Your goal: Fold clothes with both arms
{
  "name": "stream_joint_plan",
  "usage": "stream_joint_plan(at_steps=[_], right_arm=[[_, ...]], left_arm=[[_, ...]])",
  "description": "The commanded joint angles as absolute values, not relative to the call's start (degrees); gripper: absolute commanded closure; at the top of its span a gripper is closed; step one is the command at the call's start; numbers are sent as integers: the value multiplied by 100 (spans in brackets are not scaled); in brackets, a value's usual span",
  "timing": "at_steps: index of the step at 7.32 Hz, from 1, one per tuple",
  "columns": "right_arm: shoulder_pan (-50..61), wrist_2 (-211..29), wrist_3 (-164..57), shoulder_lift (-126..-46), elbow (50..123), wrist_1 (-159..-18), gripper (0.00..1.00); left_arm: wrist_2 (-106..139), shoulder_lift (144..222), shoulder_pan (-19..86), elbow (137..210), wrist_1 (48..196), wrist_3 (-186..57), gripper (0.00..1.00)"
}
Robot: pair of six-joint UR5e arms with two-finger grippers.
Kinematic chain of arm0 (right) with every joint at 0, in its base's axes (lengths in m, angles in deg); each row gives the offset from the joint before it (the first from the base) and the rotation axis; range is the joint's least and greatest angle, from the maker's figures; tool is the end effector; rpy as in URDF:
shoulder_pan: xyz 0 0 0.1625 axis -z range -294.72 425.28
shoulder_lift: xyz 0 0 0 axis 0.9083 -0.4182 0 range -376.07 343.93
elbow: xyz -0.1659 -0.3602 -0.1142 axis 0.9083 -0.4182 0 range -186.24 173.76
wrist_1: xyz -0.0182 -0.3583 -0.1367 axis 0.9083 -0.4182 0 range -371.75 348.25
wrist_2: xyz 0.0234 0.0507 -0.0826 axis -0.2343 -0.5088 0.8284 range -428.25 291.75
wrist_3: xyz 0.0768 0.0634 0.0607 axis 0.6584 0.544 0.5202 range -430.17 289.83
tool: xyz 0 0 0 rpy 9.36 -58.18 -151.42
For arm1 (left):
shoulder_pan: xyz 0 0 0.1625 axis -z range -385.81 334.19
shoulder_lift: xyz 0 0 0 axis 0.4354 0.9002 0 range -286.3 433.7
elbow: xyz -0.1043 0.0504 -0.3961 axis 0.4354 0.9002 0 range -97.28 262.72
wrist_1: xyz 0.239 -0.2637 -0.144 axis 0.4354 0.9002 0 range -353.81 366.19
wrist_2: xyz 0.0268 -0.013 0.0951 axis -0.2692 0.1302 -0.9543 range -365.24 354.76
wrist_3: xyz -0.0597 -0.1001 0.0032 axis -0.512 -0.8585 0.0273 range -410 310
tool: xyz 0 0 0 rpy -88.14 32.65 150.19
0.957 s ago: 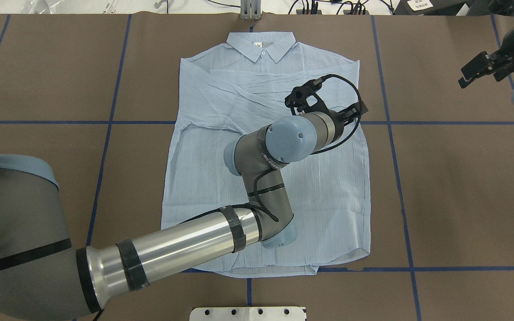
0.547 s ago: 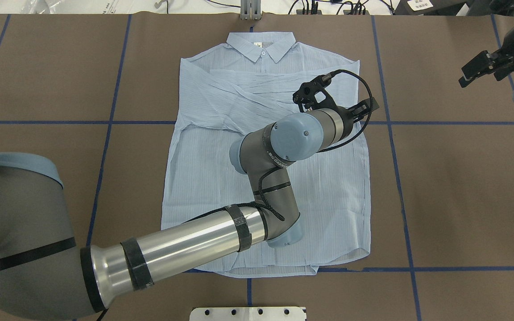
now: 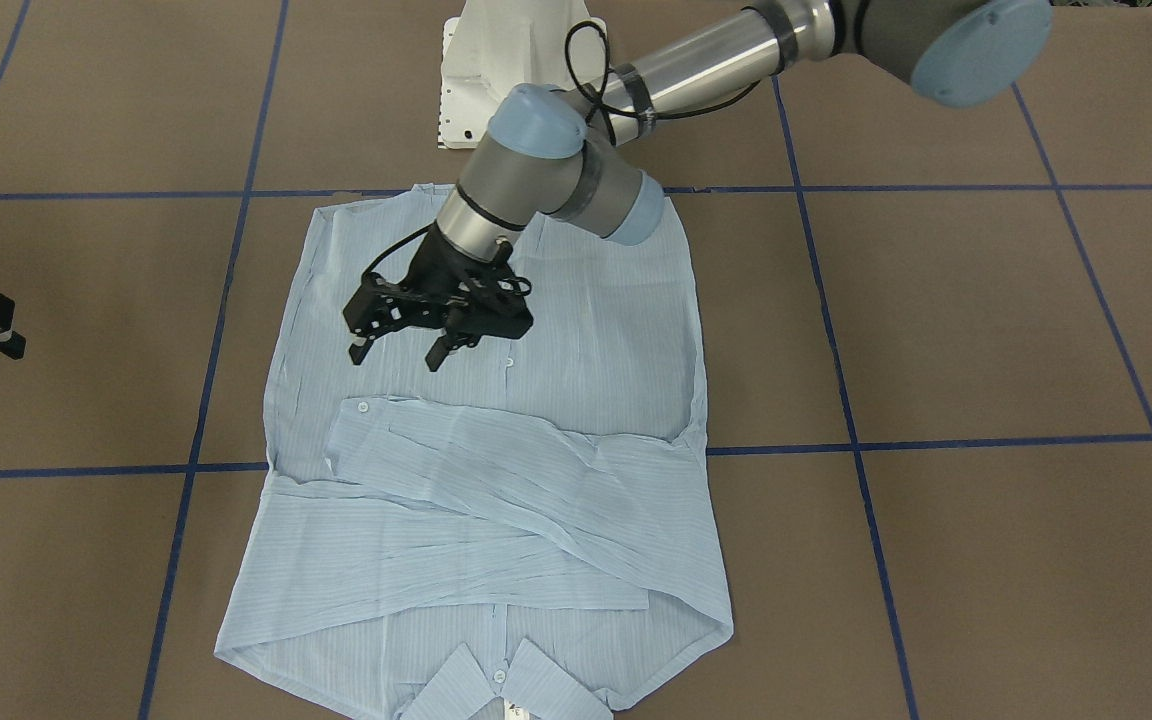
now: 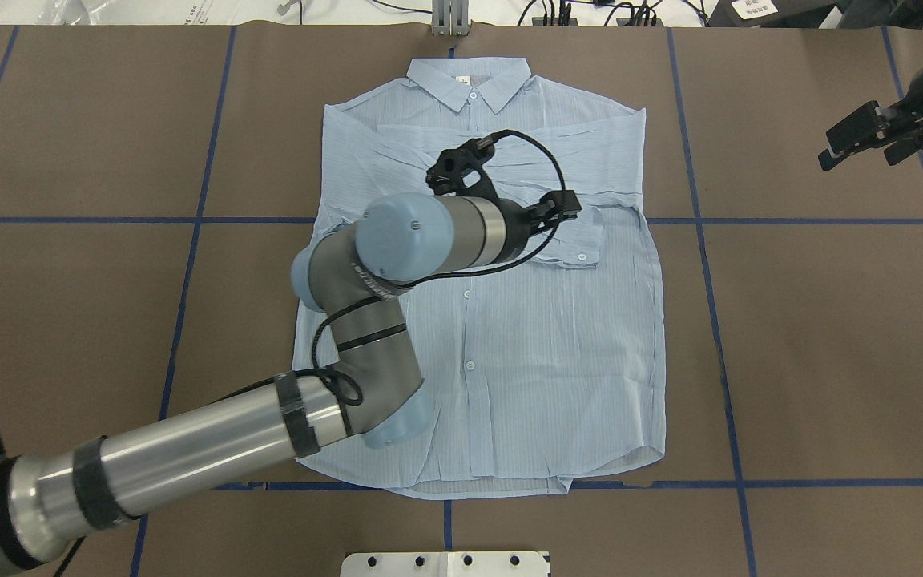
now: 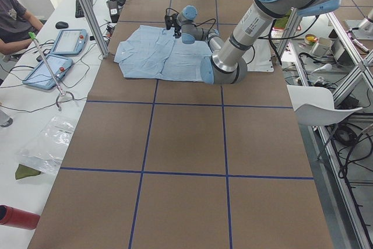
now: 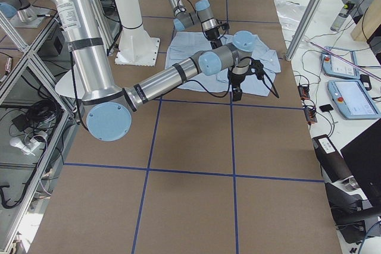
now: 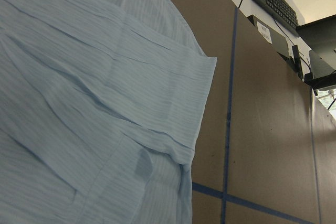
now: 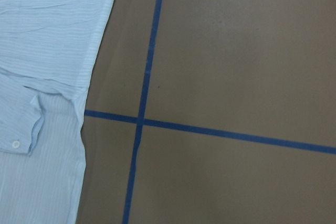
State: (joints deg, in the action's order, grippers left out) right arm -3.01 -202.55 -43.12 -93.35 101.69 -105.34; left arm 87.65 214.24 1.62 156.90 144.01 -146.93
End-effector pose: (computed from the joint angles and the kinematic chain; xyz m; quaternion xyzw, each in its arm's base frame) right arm -0.1469 -0.5091 0.4105 0.0461 -0.4233 -0.0462 0.9036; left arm 0.6007 -0.4555 0.1360 0.0987 0.6523 -0.2061 0.7227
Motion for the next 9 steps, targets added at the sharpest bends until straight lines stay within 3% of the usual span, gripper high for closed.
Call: stream_joint_plan(at_steps=[1,4,9], right_arm=[[354,-20229,-3095,-9736,10836,-10022,0],[1962,-19193,-608,-10763,10837,-7315,0],[4196,-17479,884,-10713,10951,-7318,2]], left_arm=[[8854,20303,240,17396,13334,-14405,2],[8880,18922,258,19981,11478,-13912,2],[9021,18093,108,20269,11394,-13921,2]])
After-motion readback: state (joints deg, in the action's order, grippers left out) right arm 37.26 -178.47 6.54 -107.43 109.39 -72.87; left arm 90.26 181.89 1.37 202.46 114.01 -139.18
